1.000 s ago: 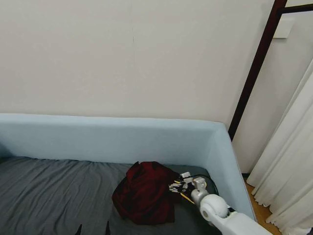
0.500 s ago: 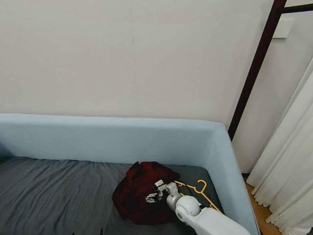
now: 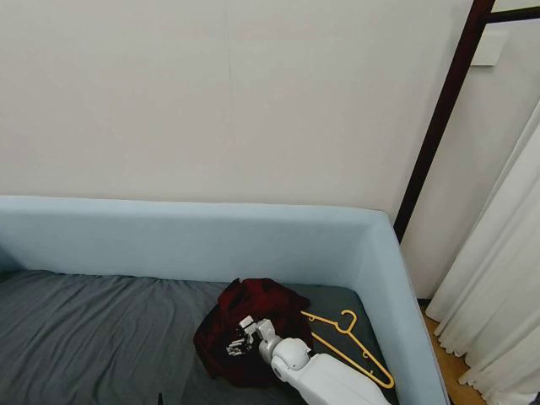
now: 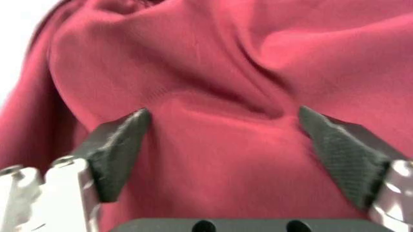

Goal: Pick up the clothes from the sofa and hang them on the clothes hanger.

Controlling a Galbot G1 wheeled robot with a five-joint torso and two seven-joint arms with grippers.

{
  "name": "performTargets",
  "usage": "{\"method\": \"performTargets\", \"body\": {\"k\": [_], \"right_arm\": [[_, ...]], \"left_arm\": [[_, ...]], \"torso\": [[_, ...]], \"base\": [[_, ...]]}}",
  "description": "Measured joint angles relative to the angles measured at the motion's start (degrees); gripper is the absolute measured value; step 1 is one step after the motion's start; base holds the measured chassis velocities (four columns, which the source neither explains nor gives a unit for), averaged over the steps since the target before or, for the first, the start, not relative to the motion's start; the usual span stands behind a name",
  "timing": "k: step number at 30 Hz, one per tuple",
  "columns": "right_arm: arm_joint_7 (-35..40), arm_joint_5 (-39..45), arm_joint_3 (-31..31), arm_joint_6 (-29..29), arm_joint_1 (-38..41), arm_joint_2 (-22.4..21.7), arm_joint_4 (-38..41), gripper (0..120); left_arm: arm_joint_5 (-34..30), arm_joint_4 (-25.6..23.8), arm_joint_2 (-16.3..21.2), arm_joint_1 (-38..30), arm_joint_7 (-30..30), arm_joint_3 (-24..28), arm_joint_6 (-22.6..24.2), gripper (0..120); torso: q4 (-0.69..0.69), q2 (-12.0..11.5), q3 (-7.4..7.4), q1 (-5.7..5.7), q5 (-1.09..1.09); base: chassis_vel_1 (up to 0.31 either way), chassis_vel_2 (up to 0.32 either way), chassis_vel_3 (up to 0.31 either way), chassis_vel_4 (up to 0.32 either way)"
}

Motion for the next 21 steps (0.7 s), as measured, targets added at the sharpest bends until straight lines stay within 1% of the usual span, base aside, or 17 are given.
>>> {"method": "performTargets", "body": {"k": [1, 2, 7, 8, 12, 13, 16, 17, 18, 21], "right_arm": [[0.01, 0.07, 0.16, 0.0, -0.24, 0.02, -0.06, 80], [0.01, 0.07, 0.16, 0.0, -0.24, 0.02, -0.06, 80], [0.61, 0.25, 0.55, 0.19, -0.89, -0.04, 0.3, 58], [0.61, 0.25, 0.55, 0.19, -0.89, -0.04, 0.3, 58], [1.03, -0.13, 0.35, 0.63, -1.3, -0.19, 0.35, 39], [1.03, -0.13, 0.35, 0.63, -1.3, -0.19, 0.35, 39], [1.21, -0.23, 0.34, 0.71, -1.34, -0.26, 0.44, 27], [1.21, -0.23, 0.34, 0.71, -1.34, -0.26, 0.44, 27], [1.29, -0.29, 0.34, 0.77, -1.32, -0.27, 0.43, 20], [1.41, -0.45, 0.46, 1.05, -1.1, -0.21, 0.08, 8]], "left_arm": [[-0.29, -0.12, 0.12, -0.01, -0.02, -0.16, 0.08, 100], [-0.29, -0.12, 0.12, -0.01, -0.02, -0.16, 0.08, 100], [-0.6, 0.03, 0.27, -0.15, -0.13, 0.02, 0.14, 100], [-0.6, 0.03, 0.27, -0.15, -0.13, 0.02, 0.14, 100], [-0.62, 0.27, 0.24, -0.61, -0.16, 0.44, 0.21, 100], [-0.62, 0.27, 0.24, -0.61, -0.16, 0.44, 0.21, 100], [-0.7, 0.38, 0.32, -0.87, -0.17, 0.46, 0.33, 100], [-0.7, 0.38, 0.32, -0.87, -0.17, 0.46, 0.33, 100], [-0.78, 0.43, 0.34, -0.98, -0.17, 0.47, 0.39, 100], [-0.87, 0.68, 0.34, -1.17, -0.19, 0.53, 0.42, 100]], "torso": [[0.0, 0.0, 0.0, 0.0, 0.0], [0.0, 0.0, 0.0, 0.0, 0.0], [0.01, 0.0, 0.0, 0.0, 0.01], [0.01, 0.0, 0.0, 0.0, 0.01], [0.01, 0.0, 0.0, 0.0, 0.01], [0.01, 0.0, 0.0, 0.0, 0.01], [0.01, 0.0, 0.0, 0.0, 0.01], [0.01, 0.0, 0.0, 0.0, 0.01], [0.01, 0.0, 0.0, 0.0, 0.01], [0.01, 0.0, 0.0, 0.0, 0.01]], "base": [[0.0, 0.0, 0.0, 0.0], [0.0, 0.0, 0.0, 0.0], [0.0, 0.0, 0.0, 0.0], [0.0, 0.0, 0.0, 0.0], [0.0, 0.0, 0.0, 0.0], [0.0, 0.0, 0.0, 0.0], [0.0, 0.0, 0.0, 0.0], [0.0, 0.0, 0.0, 0.0], [0.0, 0.0, 0.0, 0.0], [0.0, 0.0, 0.0, 0.0]]}}
